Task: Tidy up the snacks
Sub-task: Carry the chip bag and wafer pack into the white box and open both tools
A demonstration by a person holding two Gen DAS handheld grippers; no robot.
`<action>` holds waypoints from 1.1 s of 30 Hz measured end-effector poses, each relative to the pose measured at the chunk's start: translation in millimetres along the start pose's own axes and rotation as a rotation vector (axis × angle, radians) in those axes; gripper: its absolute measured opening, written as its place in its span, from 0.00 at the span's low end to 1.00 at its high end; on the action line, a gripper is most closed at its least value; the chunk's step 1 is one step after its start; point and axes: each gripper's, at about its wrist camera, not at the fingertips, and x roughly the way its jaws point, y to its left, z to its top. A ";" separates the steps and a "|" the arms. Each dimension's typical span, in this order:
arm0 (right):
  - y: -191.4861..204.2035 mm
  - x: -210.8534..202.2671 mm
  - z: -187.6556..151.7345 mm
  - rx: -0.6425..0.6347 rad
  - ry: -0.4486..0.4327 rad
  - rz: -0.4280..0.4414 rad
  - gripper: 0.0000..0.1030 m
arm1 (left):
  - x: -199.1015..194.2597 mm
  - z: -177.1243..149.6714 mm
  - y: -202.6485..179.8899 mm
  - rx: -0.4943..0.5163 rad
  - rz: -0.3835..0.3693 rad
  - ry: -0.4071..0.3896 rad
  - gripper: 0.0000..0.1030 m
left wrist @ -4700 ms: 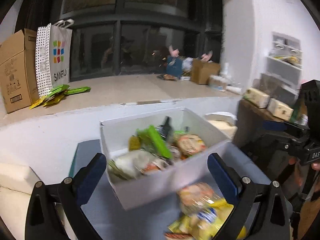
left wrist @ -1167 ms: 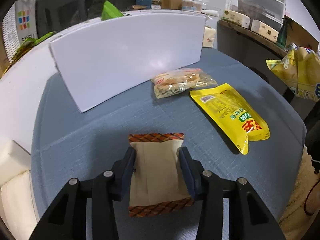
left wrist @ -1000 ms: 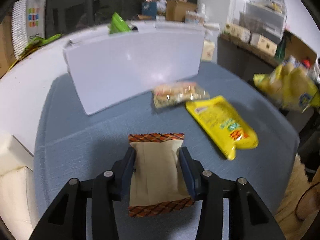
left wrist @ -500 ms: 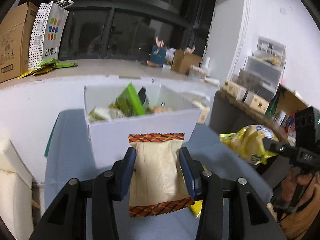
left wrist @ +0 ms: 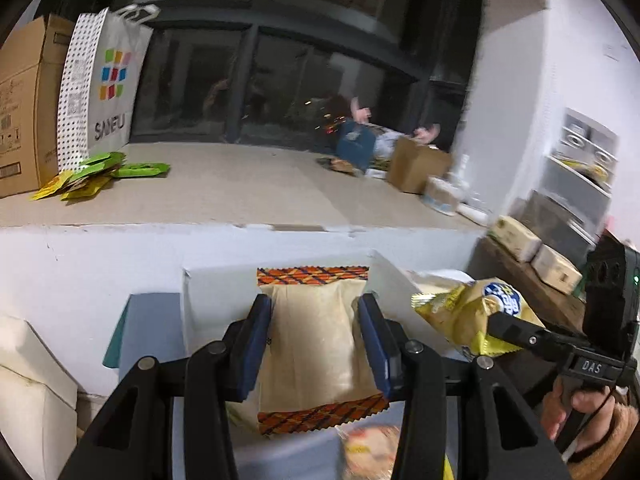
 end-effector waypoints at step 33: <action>21.6 -76.9 -62.9 -0.085 -0.006 -0.115 1.00 | -86.6 -85.5 -45.6 0.122 0.021 -0.031 1.00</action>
